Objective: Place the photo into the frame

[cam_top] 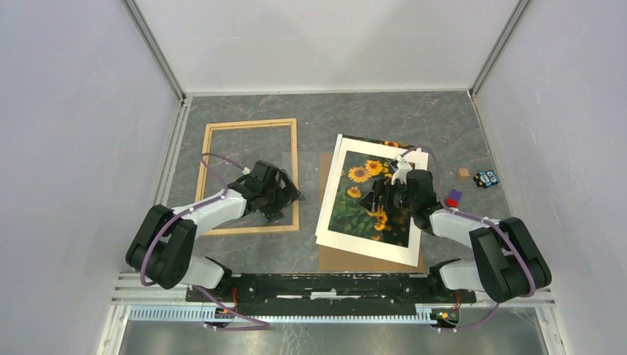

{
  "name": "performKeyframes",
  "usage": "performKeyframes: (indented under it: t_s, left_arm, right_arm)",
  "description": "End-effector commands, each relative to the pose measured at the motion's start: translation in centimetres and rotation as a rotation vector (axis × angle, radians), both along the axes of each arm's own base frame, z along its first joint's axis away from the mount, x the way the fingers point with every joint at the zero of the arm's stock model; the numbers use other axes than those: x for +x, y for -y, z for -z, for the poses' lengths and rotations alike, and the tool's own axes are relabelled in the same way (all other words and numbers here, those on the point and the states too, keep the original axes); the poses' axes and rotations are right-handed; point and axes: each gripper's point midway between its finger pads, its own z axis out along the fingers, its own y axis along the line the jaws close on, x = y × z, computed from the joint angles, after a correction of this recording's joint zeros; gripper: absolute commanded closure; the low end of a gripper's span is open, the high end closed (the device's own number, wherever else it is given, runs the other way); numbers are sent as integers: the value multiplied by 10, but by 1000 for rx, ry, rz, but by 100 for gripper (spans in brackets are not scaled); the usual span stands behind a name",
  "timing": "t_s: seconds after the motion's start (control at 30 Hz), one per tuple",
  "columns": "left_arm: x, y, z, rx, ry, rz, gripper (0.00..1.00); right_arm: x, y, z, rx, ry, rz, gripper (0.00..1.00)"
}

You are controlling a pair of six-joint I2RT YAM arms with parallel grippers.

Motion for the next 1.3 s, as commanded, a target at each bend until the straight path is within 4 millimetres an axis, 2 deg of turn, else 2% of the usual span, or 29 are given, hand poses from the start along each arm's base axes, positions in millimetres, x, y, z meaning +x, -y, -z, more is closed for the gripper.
performKeyframes:
  t_s: [0.0, 0.13, 0.33, 0.43, 0.7, 0.8, 0.93, 1.03, 1.13, 1.27]
  left_arm:
    - [-2, 13, 8, -24, -37, 3, 0]
    - [-8, 13, 5, -44, -1, 58, 0]
    - [-8, 51, -5, -232, -8, 149, 0]
    - [-2, 66, -12, -273, 5, 176, 0]
    - [8, 92, -28, -303, 52, 227, 0]
    - [2, 81, -23, -241, 38, 256, 0]
    - [-5, 33, -17, -79, 19, 261, 0]
    - [-3, 14, -23, -135, 50, 231, 2]
    - [3, 25, -35, -249, 99, 254, 11]
    - [15, 36, -24, -294, 99, 284, 28]
  right_arm:
    - [5, 16, 7, -49, -28, 17, 12]
    - [9, 30, 10, -98, -30, 20, 12]
    - [14, 42, 7, -104, -27, 54, 12]
    - [16, 46, 5, -99, -23, 67, 12]
    - [28, 73, -1, -176, 14, 147, 11]
    - [28, 75, -2, -191, 22, 151, 11]
    - [23, 78, 3, -201, 18, 156, 11]
    - [21, 78, 6, -202, 17, 156, 11]
    - [19, 76, 8, -196, 13, 148, 11]
    - [19, 76, 7, -193, 15, 147, 11]
